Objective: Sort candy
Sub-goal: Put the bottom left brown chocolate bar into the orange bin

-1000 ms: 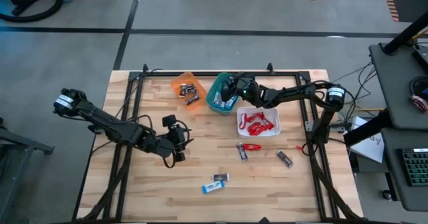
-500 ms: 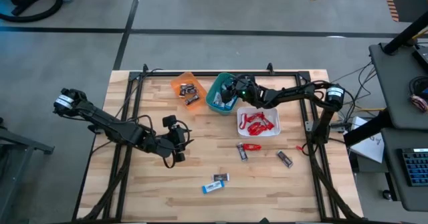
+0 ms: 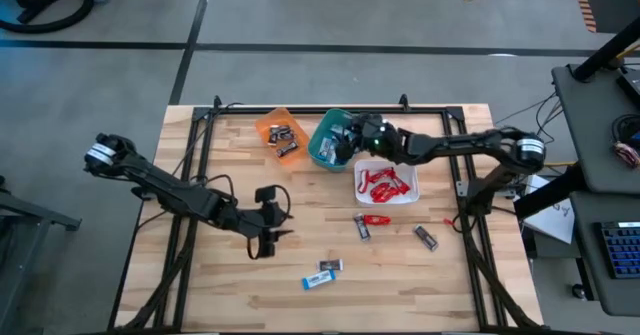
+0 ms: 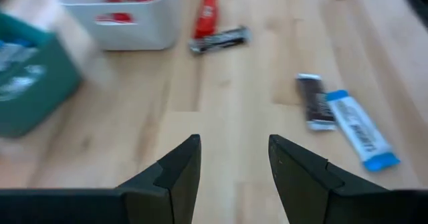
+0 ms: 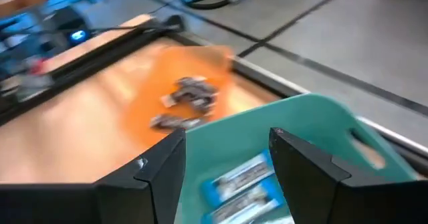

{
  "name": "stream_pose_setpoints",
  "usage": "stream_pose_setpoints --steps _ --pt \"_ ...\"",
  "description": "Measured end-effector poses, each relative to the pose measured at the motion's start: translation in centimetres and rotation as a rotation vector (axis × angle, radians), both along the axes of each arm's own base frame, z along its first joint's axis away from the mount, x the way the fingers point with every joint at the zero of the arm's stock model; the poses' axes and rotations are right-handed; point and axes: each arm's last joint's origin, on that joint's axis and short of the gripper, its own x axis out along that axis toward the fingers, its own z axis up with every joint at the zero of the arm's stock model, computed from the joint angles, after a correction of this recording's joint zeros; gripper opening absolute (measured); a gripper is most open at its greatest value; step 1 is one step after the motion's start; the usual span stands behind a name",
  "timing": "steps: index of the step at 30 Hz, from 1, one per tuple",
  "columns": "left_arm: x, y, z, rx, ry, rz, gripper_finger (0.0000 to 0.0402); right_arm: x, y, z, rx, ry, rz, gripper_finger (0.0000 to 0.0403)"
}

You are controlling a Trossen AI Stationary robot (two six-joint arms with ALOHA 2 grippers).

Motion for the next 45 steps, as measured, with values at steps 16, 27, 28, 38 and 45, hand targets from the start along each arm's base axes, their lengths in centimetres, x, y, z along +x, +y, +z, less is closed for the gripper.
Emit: stream_pose_setpoints --steps 16,27,28,38,45 --pt "3.4 -4.8 -4.4 -0.066 -0.104 -0.191 0.0160 -2.6 16.0 4.2 -0.021 -0.009 0.364 0.0205" --pt "5.1 -5.9 -7.6 -0.097 -0.175 -0.196 0.0201 -3.7 22.1 3.0 0.016 -0.022 0.437 0.0205" --pt "5.3 -5.9 -7.8 -0.101 -0.185 -0.196 0.0207 -3.8 22.3 2.9 0.025 -0.019 0.440 0.0205" --pt "6.3 -6.2 -10.6 -0.116 -0.244 -0.186 0.0233 -4.0 23.3 2.5 0.045 -0.016 0.462 0.0205" --pt "7.1 -5.8 -12.3 -0.126 -0.279 -0.162 0.0232 -4.0 23.3 2.4 0.027 -0.011 0.442 0.0205"
